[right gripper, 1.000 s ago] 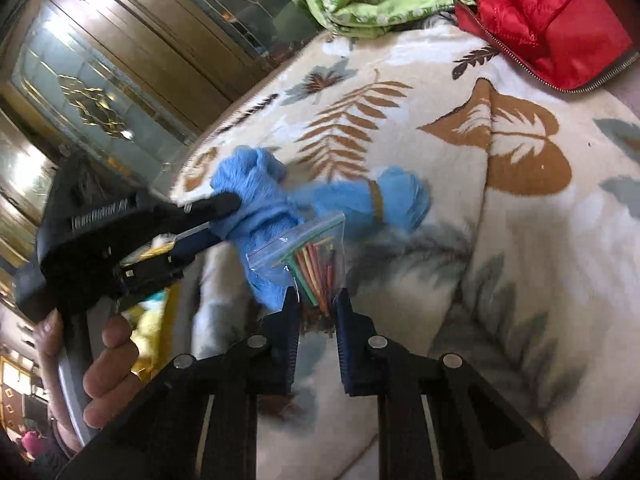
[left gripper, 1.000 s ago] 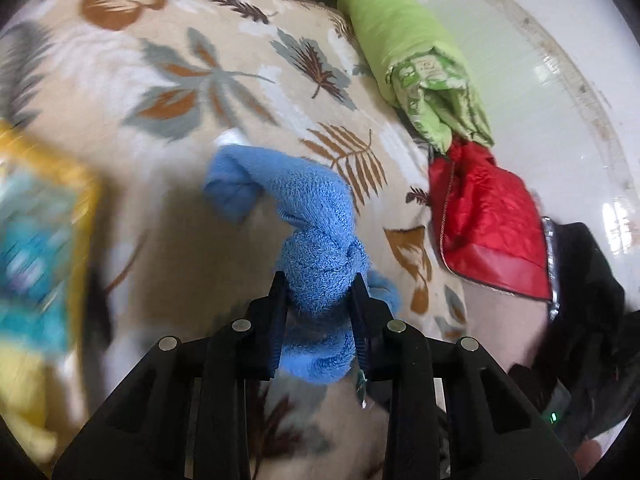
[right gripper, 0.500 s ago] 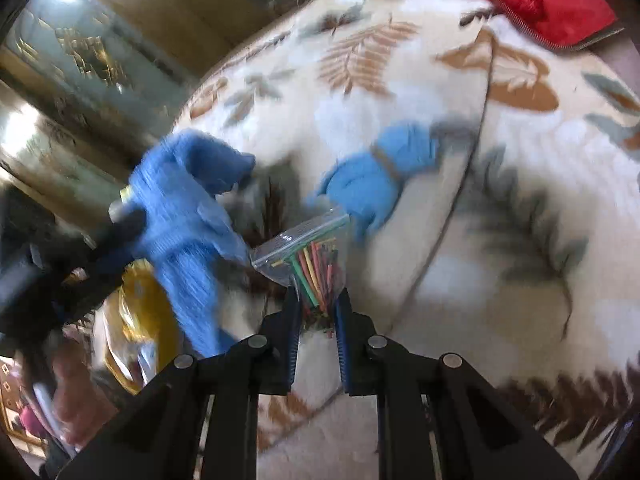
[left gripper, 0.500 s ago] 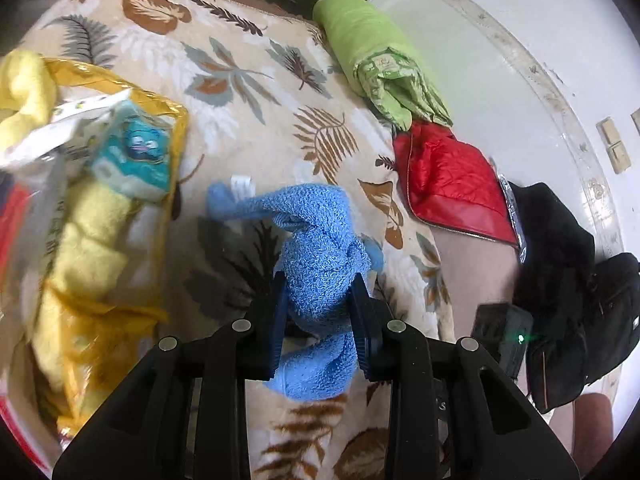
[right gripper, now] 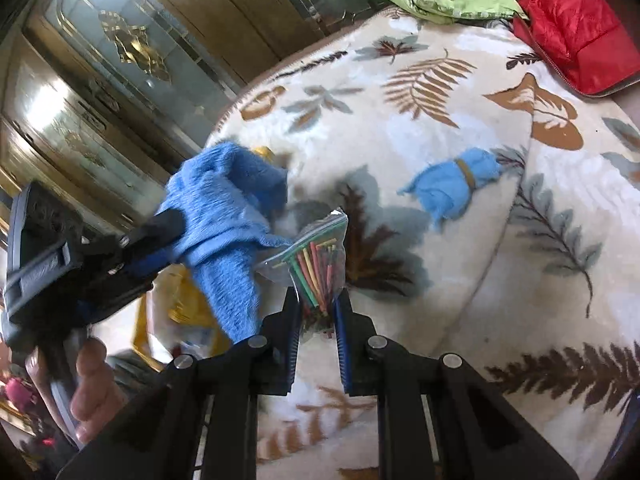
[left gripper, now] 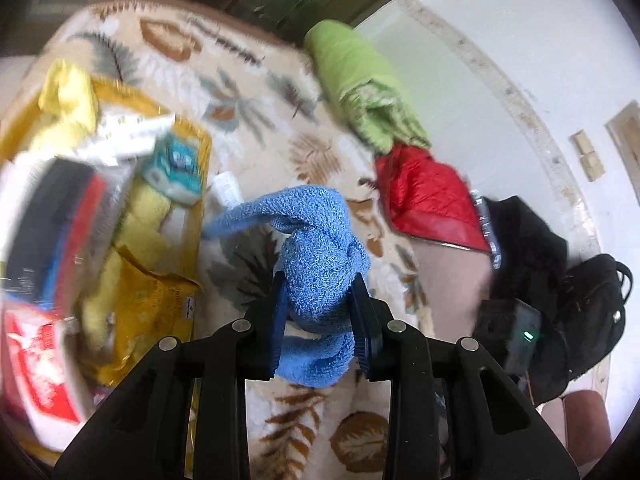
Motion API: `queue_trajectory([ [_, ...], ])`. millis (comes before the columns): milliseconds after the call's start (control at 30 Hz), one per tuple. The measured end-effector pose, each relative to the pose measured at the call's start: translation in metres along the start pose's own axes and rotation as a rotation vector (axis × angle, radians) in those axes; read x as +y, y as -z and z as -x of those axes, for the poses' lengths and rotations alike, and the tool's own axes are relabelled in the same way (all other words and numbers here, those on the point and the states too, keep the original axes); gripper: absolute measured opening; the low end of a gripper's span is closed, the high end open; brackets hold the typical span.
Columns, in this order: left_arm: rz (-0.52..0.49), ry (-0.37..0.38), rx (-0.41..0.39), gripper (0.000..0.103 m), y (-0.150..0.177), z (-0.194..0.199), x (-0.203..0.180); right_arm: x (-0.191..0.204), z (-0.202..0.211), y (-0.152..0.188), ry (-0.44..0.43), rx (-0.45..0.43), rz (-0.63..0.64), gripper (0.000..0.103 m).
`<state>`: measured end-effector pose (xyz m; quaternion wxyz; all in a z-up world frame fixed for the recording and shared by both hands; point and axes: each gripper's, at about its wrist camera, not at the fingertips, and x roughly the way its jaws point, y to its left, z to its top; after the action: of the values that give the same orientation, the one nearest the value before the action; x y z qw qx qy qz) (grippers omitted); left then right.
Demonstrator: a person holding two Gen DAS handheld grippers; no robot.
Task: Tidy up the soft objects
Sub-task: 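Carry the blue towel and stick bag over the tray and release both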
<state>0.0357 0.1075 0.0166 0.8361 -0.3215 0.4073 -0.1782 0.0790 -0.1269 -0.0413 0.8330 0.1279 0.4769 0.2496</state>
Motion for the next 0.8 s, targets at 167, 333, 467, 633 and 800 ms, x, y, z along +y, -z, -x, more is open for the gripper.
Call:
queue_trajectory([
  [167,-0.047,-0.03,-0.088,0.029,-0.013,0.066,-0.008,0.03,-0.007,-0.022,-0.077,-0.026,0.013,0.015],
  [333,-0.067,-0.09,-0.113,0.029,-0.037,0.11,0.002,0.072,-0.025,-0.045,-0.151,-0.035,0.035,0.015],
  [467,-0.088,-0.143,-0.137,0.029,-0.049,0.133,0.021,0.099,-0.045,-0.054,-0.183,-0.014,0.067,0.015],
  [633,-0.111,-0.216,-0.087,0.029,-0.066,0.125,0.055,0.11,-0.079,-0.055,-0.12,0.046,0.091,0.015],
  [800,-0.112,-0.246,-0.02,0.029,-0.083,0.088,0.087,0.098,-0.114,-0.045,-0.051,0.114,0.057,0.015],
])
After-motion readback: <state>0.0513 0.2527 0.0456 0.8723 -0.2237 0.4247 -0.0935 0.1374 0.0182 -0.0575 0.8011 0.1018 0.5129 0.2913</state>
